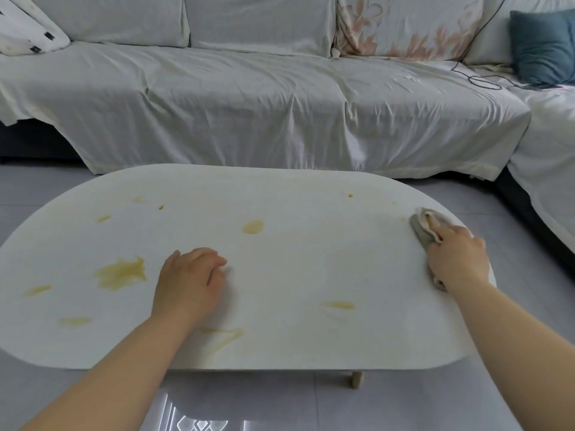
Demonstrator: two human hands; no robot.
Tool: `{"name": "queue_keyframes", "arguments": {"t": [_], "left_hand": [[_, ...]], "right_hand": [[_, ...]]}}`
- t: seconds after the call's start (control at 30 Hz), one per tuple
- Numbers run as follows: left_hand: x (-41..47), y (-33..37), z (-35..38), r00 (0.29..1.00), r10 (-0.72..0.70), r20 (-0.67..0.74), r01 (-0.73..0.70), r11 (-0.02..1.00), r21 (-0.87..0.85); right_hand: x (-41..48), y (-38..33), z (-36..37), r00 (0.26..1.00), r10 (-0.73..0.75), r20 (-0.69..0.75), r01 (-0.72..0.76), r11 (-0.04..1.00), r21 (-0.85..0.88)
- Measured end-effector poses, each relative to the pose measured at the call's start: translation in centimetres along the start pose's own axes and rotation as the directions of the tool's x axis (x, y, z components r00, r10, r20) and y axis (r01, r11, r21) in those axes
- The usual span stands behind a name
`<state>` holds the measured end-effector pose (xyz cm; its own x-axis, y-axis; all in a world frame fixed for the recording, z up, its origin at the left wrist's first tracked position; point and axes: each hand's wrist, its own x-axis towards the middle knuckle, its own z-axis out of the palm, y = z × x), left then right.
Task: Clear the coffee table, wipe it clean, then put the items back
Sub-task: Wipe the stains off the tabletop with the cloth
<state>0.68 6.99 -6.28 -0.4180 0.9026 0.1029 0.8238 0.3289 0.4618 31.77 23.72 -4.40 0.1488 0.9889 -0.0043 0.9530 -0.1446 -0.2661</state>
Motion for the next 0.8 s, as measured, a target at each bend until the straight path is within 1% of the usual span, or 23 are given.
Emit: {"name": "queue_keyframes", "arguments": {"t": [0.07, 0.1, 0.2, 0.3, 0.37, 0.43, 0.47, 0.5, 0.53, 0.57, 0.6, 0.63, 0.7, 0.73, 0.8], "left_hand": [[1.8, 1.1, 0.7, 1.000, 0.011, -0.019, -0.011, 1.000, -0.015], [2.6, 1.4, 1.1, 1.000, 0.001, -0.022, -0.002, 1.000, -0.013], [4.0, 0.8, 2.3, 0.998, -0.051, 0.024, 0.050, 0.998, 0.036], [4.9, -0.2, 3.0, 0.997, -0.045, 0.064, 0.037, 0.993, 0.115], [5.0, -0.4, 3.3, 0.997, -0.041, 0.061, 0.033, 0.991, 0.128], [5.0, -0.5, 3.4, 0.998, -0.044, 0.043, 0.038, 0.991, 0.132], [5.0, -0.5, 3.5, 0.998, -0.044, 0.038, 0.038, 0.990, 0.136], [4.9, -0.5, 3.5, 0.998, -0.044, 0.035, 0.038, 0.989, 0.140], [4.9, -0.5, 3.5, 0.999, -0.043, 0.032, 0.038, 0.989, 0.142], [4.9, -0.6, 3.6, 0.999, -0.045, 0.028, 0.041, 0.989, 0.142], [4.8, -0.6, 3.7, 0.999, -0.047, 0.024, 0.043, 0.989, 0.144], [4.8, -0.6, 3.7, 0.999, -0.048, 0.022, 0.044, 0.988, 0.151], [4.8, -0.7, 3.7, 0.999, -0.047, 0.024, 0.042, 0.984, 0.172], [4.8, -0.7, 3.8, 0.998, -0.048, 0.027, 0.043, 0.983, 0.176], [4.8, -0.6, 3.9, 0.998, -0.055, 0.032, 0.049, 0.984, 0.173]], "right_hand": [[1.1, -0.3, 0.0, 0.992, 0.123, 0.006, -0.123, 0.991, 0.055], [1.7, -0.8, 0.1, 0.990, 0.142, 0.009, -0.142, 0.989, 0.038], [3.8, -2.9, 1.1, 0.992, 0.130, 0.007, -0.130, 0.992, 0.010], [5.6, -5.5, 2.0, 0.996, 0.084, 0.024, -0.085, 0.996, 0.035], [5.9, -8.0, 2.9, 0.999, -0.025, 0.019, 0.024, 0.999, 0.035], [5.3, -10.8, 3.9, 0.976, -0.216, 0.002, 0.216, 0.976, 0.014], [4.7, -12.0, 4.6, 0.941, -0.338, 0.005, 0.338, 0.941, -0.002], [4.3, -12.8, 5.3, 0.890, -0.456, 0.015, 0.456, 0.890, -0.009], [4.1, -13.1, 5.9, 0.834, -0.551, 0.030, 0.551, 0.834, -0.008], [4.3, -13.0, 6.1, 0.796, -0.604, 0.041, 0.605, 0.797, -0.003], [5.0, -12.4, 5.8, 0.799, -0.599, 0.044, 0.599, 0.800, 0.009], [5.9, -11.4, 5.3, 0.838, -0.545, 0.035, 0.545, 0.838, 0.017], [8.0, -8.6, 4.2, 0.929, -0.370, -0.031, 0.369, 0.929, -0.025], [8.8, -7.2, 3.6, 0.960, -0.274, -0.061, 0.270, 0.961, -0.059], [9.7, -6.0, 2.9, 0.993, -0.101, -0.067, 0.097, 0.994, -0.058]]}}
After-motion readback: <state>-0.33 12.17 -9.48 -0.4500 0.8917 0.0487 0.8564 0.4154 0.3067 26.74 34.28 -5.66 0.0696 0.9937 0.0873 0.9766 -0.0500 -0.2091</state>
